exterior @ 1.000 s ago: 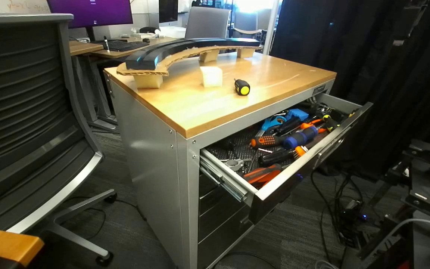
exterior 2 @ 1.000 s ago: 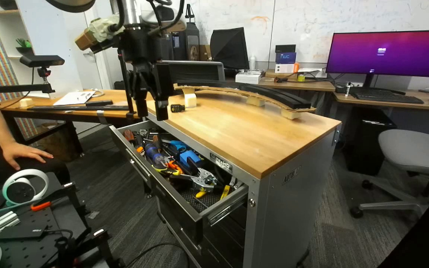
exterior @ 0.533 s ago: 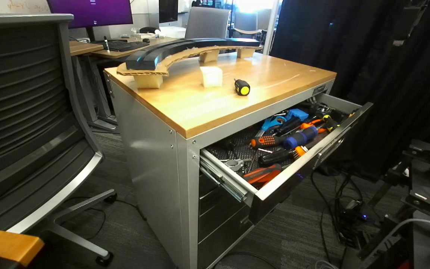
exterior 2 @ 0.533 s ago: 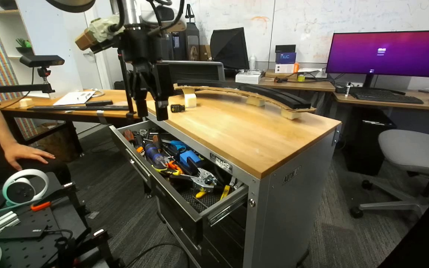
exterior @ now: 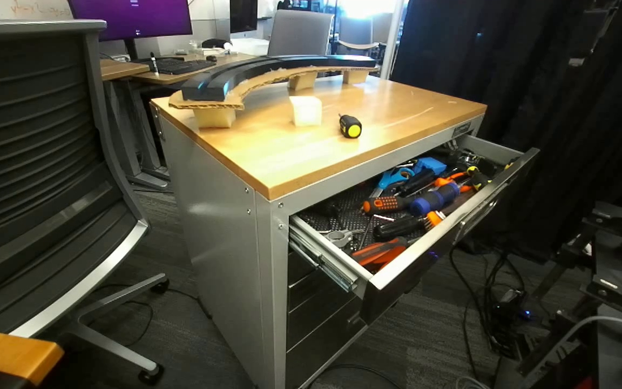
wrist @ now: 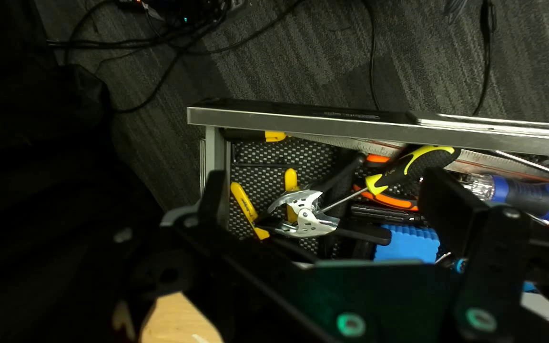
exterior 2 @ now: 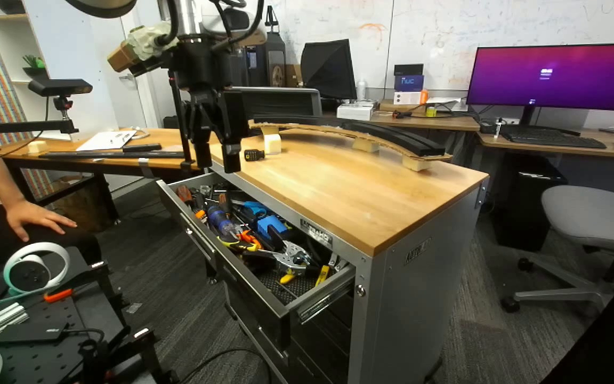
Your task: Put the screwdriver in the open drawer then close it
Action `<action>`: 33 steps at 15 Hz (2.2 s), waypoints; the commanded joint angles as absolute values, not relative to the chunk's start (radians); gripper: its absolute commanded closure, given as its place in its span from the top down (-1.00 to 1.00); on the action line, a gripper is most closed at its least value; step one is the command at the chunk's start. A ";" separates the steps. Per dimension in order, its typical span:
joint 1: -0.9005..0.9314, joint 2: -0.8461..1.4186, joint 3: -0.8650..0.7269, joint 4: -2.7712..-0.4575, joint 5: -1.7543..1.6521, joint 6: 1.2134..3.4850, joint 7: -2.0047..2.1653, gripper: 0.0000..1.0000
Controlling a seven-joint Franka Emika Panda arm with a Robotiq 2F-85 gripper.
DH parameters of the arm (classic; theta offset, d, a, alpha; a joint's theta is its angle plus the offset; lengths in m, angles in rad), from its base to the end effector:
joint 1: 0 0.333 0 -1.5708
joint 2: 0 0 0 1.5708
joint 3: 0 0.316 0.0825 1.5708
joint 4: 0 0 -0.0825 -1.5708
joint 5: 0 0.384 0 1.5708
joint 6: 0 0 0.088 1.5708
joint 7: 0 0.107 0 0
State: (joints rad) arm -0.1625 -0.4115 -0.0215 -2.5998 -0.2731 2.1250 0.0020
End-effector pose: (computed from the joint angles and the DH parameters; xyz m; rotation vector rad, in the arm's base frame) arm 0.3833 -0.0834 0.3894 2.9265 -0.0472 -0.1201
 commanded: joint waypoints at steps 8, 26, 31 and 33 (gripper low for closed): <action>-0.148 -0.412 -0.036 -2.598 -0.279 2.122 0.007 1.00; 0.066 0.170 0.149 -2.437 -0.251 3.061 0.896 1.00; 0.351 0.259 -0.163 -2.262 -0.695 3.055 1.253 1.00; 0.435 0.295 -0.219 -2.207 -0.793 3.045 1.376 1.00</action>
